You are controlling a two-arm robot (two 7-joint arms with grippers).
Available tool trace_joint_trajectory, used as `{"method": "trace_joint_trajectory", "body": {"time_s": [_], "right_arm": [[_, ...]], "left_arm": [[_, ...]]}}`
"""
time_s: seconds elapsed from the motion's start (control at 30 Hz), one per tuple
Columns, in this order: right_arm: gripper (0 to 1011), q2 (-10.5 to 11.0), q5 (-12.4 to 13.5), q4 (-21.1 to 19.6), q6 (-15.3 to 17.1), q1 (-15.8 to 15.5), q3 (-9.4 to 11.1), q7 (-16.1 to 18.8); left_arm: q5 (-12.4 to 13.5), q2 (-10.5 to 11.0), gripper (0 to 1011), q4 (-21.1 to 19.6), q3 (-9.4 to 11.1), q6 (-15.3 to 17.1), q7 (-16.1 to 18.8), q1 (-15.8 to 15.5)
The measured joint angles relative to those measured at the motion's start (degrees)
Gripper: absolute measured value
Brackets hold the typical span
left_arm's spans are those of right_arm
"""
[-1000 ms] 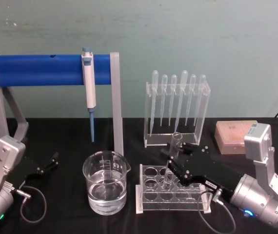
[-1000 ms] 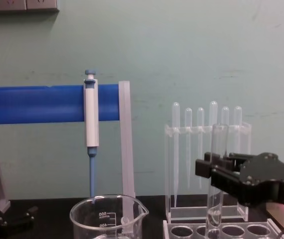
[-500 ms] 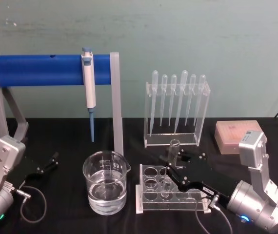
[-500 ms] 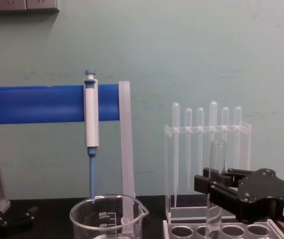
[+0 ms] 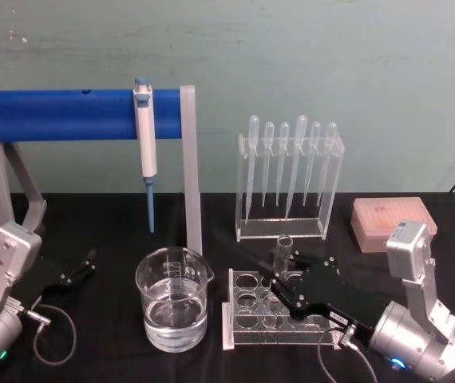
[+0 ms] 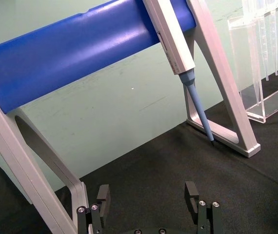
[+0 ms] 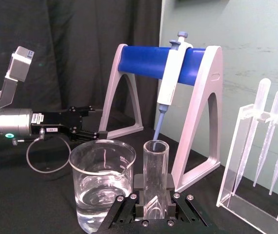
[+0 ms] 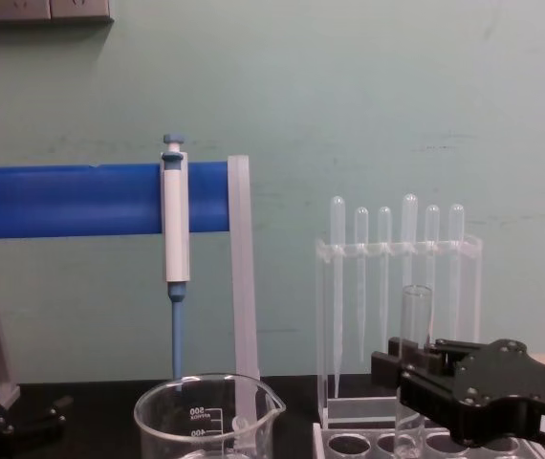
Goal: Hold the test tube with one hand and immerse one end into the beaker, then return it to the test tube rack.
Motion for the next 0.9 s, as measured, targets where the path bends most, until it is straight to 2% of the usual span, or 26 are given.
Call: {"method": "trace_joint_trajectory", "body": {"time_s": [0.83, 0.9], "right_arm": [[243, -0.34, -0.25, 0.55, -0.04, -0.11, -0.05, 0.06], [280, -0.33, -0.25, 0.53, -0.04, -0.11, -0.04, 0.07]], "left_arm": [[0.0, 0.0, 1000, 0.0, 0.0, 0.0, 0.0, 0.0], [0.0, 0.0, 1000, 0.0, 0.0, 0.0, 0.0, 0.0]]}}
